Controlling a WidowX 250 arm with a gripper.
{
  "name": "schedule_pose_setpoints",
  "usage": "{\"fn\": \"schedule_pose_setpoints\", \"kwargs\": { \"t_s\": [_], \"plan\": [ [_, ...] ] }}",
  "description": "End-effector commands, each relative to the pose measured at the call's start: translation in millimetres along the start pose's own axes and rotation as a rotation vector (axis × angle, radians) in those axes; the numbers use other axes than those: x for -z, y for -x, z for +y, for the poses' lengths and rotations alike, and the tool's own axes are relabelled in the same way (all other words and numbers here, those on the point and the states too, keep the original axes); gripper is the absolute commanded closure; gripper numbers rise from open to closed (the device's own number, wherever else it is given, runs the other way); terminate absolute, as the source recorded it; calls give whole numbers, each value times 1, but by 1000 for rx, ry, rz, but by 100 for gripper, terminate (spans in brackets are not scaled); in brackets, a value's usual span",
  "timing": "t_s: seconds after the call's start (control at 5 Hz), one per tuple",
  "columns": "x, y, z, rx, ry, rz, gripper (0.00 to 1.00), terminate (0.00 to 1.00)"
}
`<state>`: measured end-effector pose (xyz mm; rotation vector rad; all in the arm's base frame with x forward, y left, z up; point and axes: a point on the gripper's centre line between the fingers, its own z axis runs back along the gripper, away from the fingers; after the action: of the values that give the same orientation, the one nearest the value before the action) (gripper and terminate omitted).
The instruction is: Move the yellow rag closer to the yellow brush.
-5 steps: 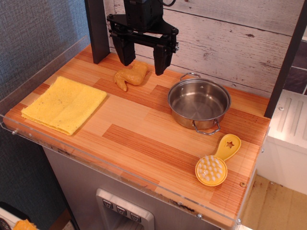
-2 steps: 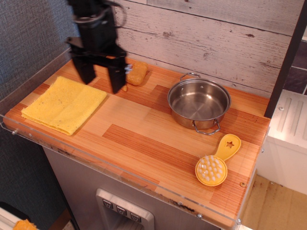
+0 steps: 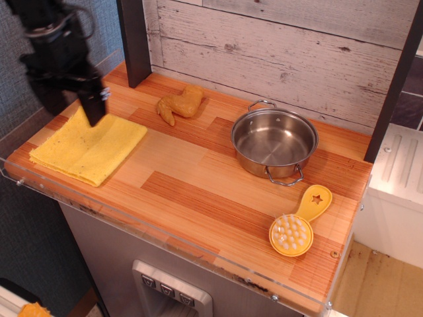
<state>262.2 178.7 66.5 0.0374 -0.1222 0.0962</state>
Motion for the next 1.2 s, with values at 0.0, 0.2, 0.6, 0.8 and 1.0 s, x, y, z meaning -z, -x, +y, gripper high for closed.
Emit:
{"fn": "schedule_pose_setpoints", "kwargs": {
  "t_s": [0.0,0.2,0.6,0.8,1.0],
  "plan": [
    [17,-4,12,12,-52,14,0,0],
    [31,-4,7,32,-55,41,0,0],
    [47,-5,-1,44,-53,54,0,0],
    [67,1,-1,39,-28,100,0,0],
    [77,6,-5,45,-6,127,0,0]
  ]
}}
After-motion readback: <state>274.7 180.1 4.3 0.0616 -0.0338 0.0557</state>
